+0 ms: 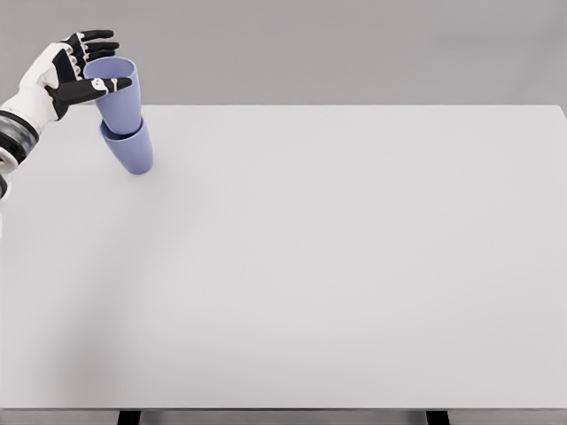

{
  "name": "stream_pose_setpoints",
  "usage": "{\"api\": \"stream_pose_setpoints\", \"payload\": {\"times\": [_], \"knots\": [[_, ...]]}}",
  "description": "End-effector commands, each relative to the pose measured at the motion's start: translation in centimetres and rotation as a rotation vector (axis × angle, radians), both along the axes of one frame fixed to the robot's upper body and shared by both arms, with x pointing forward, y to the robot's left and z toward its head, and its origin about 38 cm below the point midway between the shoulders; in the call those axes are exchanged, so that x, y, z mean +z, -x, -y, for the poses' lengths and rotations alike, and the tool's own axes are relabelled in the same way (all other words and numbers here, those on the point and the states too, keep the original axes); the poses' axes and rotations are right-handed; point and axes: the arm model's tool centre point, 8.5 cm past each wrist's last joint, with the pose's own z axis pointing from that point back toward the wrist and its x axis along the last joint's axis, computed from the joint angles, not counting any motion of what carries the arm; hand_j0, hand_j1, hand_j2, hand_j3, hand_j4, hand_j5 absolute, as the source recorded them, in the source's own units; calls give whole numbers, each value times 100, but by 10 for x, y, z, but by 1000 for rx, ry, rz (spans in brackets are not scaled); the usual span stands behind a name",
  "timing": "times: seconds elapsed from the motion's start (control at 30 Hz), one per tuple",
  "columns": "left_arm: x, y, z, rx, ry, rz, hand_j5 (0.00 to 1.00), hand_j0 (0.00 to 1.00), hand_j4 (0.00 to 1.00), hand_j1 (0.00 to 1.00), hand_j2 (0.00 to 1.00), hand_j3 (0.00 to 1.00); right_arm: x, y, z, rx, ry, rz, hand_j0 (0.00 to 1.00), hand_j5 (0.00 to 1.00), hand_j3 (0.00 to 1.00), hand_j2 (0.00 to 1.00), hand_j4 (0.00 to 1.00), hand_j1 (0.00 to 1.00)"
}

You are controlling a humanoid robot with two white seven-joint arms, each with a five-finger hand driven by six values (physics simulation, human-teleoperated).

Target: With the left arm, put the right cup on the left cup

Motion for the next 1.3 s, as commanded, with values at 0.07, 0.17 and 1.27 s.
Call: {"api": "stream_pose_setpoints", "payload": {"times": [0.07, 0.17, 1.27], "knots": [[-1, 0, 0, -1, 1, -2, 72, 72, 72, 72, 72, 72, 0, 0, 0, 0, 0, 0, 100, 100, 100, 100, 100, 100], [-1, 0, 0, -2, 1, -3, 76, 76, 76, 76, 76, 76, 0, 0, 0, 0, 0, 0, 100, 100, 100, 100, 100, 100], [21, 11, -11, -1, -22, 49, 93, 93, 93, 93, 93, 93, 0, 0, 0, 0, 0, 0, 100, 100, 100, 100, 100, 100]]}}
